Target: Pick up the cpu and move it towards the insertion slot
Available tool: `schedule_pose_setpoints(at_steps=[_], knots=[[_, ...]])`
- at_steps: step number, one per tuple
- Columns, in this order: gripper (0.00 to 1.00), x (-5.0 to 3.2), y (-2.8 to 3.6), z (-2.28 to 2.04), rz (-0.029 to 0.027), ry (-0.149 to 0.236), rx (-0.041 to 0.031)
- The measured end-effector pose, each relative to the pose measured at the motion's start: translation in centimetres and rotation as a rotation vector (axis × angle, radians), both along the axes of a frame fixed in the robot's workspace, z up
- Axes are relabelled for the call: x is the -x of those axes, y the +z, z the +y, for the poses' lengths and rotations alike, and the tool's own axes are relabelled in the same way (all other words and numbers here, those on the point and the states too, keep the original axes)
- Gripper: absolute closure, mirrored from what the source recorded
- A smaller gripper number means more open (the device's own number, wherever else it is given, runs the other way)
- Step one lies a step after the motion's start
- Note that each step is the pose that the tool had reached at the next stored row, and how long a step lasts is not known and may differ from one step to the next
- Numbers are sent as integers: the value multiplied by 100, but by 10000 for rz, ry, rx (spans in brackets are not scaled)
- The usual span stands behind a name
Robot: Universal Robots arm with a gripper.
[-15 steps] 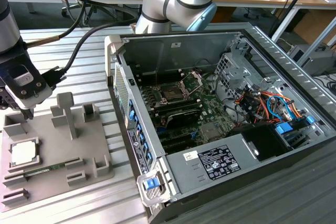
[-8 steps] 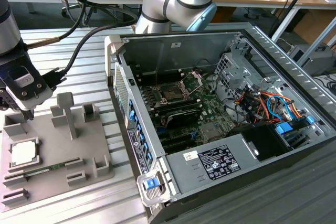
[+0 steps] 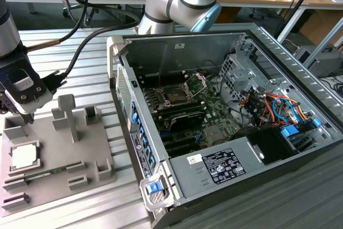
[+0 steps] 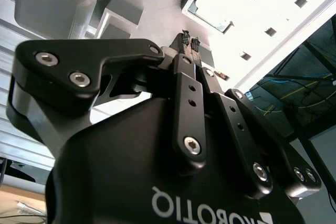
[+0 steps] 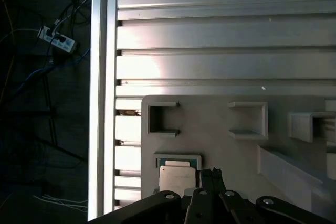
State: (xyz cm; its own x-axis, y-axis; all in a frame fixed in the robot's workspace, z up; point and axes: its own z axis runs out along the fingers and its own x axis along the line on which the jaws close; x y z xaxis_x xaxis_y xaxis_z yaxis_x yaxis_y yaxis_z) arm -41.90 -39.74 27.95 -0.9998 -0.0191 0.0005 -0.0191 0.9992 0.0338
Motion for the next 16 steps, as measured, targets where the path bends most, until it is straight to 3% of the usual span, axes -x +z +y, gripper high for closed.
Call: schedule_pose_setpoints(at_steps=[16], knots=[[89,28,-51,0,1,0,3]])
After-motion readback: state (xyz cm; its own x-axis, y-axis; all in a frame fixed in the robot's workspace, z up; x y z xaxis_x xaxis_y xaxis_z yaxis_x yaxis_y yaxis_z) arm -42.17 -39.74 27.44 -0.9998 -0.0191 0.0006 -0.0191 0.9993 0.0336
